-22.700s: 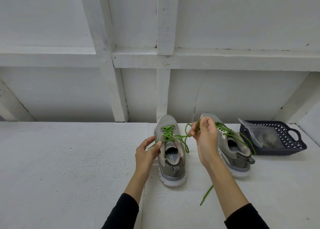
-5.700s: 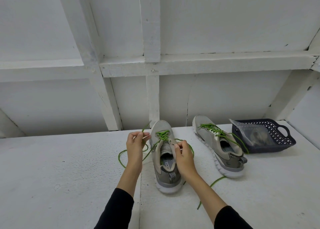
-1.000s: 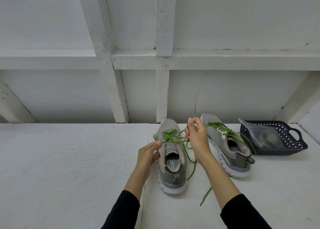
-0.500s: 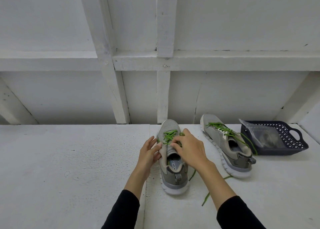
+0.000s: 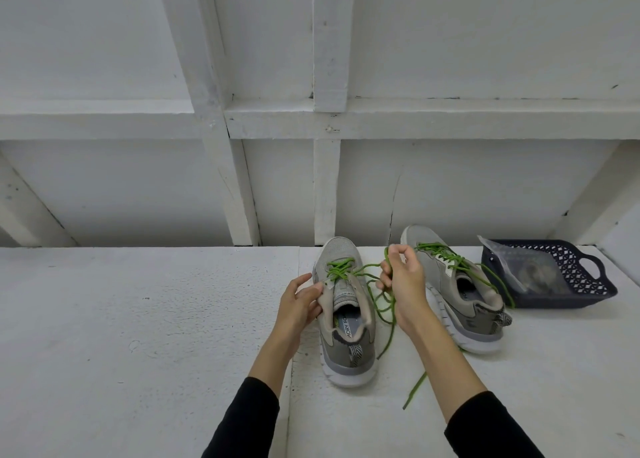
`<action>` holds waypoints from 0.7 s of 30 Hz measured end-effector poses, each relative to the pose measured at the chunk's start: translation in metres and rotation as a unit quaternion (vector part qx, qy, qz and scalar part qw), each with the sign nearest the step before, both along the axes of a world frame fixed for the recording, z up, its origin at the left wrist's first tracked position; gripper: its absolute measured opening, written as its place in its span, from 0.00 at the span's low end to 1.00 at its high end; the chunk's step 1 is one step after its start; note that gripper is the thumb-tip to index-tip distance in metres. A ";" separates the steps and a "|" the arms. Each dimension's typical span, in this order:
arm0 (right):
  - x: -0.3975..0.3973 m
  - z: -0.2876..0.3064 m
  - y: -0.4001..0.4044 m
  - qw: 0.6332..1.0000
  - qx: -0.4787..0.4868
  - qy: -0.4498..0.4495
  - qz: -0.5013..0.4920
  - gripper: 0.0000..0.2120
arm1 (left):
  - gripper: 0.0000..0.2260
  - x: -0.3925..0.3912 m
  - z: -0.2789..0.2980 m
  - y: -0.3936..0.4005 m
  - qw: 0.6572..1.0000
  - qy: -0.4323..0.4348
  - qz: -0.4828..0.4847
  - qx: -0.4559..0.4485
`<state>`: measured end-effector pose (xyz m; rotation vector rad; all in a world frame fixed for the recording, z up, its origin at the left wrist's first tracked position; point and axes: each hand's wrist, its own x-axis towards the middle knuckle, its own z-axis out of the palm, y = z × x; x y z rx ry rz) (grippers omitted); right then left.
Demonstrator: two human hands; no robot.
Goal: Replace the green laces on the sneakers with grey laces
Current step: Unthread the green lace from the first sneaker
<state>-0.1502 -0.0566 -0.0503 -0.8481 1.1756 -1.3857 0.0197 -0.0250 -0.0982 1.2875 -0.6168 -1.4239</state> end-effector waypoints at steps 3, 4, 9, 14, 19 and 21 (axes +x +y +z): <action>-0.012 -0.008 -0.004 0.971 -0.056 0.232 -0.025 0.09 | 0.16 0.000 -0.001 -0.001 1.000 0.000 0.001 0.000; -0.016 -0.013 -0.004 0.950 -0.065 0.303 -0.026 0.09 | 0.15 0.000 -0.002 -0.001 1.000 0.000 0.001 -0.001; -0.019 -0.038 0.000 0.862 0.027 0.500 0.080 0.06 | 0.12 -0.001 -0.002 -0.002 1.000 -0.002 -0.001 -0.001; 0.000 -0.022 0.010 0.847 -0.051 0.527 -0.039 0.06 | 0.08 -0.002 -0.002 -0.005 1.000 -0.026 0.001 0.003; 0.017 -0.015 0.015 0.844 -0.069 0.530 0.040 0.10 | 0.05 -0.009 -0.008 -0.015 0.988 -0.152 0.014 0.003; 0.018 -0.025 0.014 0.849 -0.048 0.522 0.064 0.13 | 0.05 -0.014 -0.004 -0.016 0.959 -0.283 -0.004 -0.012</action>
